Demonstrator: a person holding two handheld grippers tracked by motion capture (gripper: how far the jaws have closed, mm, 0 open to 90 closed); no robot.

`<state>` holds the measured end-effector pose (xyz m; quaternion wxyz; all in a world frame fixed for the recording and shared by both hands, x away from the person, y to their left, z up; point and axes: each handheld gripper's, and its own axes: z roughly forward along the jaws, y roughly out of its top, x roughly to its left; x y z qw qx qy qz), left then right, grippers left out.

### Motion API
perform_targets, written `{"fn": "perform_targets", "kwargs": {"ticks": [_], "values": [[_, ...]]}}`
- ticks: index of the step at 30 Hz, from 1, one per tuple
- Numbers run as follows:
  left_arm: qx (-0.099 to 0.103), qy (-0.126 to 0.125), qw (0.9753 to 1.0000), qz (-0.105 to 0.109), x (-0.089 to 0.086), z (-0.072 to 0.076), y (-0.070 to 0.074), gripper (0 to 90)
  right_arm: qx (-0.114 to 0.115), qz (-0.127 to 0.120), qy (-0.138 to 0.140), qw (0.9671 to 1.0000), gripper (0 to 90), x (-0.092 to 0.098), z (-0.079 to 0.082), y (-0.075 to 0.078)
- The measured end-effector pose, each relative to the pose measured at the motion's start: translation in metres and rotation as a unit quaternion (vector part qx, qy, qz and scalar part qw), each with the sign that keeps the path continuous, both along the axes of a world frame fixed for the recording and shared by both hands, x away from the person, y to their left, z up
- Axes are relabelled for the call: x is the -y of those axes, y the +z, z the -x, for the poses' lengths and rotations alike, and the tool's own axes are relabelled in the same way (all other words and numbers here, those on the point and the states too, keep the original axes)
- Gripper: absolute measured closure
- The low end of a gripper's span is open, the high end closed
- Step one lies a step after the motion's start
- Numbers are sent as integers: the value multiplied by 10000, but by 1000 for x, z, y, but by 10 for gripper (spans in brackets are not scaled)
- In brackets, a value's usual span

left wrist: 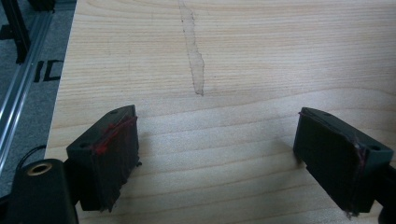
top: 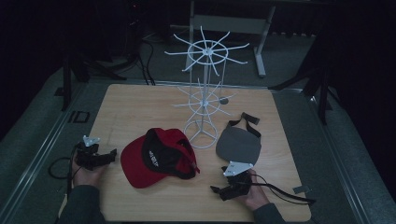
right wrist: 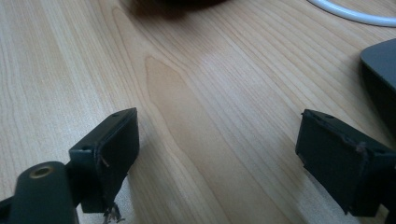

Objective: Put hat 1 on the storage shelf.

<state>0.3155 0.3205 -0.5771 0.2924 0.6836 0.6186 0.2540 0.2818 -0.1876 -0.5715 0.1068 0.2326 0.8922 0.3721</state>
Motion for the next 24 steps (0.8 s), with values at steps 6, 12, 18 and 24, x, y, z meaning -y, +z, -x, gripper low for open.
{"fn": "perform_targets", "kwargs": {"ticks": [6,12,18,24], "values": [[30,23,10000,10,0,0,0,185,-2,2,1,10000,133,0,0,0],[-118,-70,9999,7,-8,1,7,412,-8,-6,-21,10000,133,0,0,0],[-193,-609,9979,101,-8,8,16,622,-10,-12,-42,10000,133,0,-1,0],[-44,-1159,9931,184,2,10,36,606,-3,-13,-46,10000,133,0,-2,0]]}}
